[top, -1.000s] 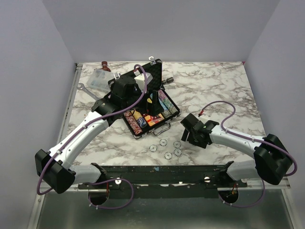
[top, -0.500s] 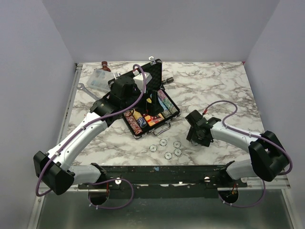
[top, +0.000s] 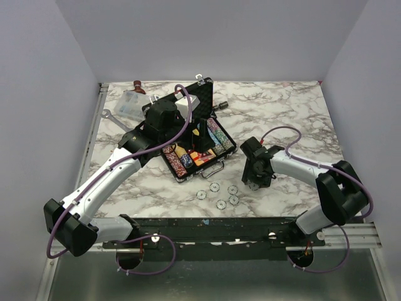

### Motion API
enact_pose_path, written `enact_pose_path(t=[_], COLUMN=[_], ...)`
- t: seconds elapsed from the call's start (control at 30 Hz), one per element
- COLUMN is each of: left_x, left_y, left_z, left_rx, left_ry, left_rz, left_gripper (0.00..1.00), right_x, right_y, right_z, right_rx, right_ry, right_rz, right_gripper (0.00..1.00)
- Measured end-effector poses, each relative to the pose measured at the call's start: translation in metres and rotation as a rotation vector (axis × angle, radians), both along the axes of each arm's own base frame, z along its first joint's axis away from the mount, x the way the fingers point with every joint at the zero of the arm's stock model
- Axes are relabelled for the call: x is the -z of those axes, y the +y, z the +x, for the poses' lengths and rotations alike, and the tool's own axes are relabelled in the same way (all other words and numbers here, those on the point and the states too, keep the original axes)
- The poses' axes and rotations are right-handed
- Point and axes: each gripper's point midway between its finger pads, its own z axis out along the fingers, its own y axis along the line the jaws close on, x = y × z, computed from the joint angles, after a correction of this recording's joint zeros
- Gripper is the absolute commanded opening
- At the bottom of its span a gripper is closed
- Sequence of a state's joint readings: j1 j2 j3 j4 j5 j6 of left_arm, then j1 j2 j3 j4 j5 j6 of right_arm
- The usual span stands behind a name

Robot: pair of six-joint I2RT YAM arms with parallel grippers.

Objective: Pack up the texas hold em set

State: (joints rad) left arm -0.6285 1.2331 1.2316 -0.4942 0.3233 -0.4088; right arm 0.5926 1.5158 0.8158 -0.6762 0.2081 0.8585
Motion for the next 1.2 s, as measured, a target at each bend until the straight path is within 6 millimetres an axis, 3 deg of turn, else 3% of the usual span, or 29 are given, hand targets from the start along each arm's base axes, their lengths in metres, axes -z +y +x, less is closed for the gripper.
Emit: enact_pose_path(t=[0.67, 1.2], left_x=[-0.0004, -0.0004], left_y=[-0.0003, -0.0008], left_z=[-0.0008, -0.0014], left_rx=[0.004, 0.006], left_ry=[0.000, 0.000], left_rz=[-0.002, -0.002], left_gripper=[0.98, 0.98], right_x=[0.0054, 0.0098], right_y=[0.0051, 0.0062], right_z=[-0.0075, -0.0068], right_rx=[-0.145, -0.169], right_ry=[0.131, 0.263], right_rz=[0.023, 0.019], right_gripper=[0.55, 0.37])
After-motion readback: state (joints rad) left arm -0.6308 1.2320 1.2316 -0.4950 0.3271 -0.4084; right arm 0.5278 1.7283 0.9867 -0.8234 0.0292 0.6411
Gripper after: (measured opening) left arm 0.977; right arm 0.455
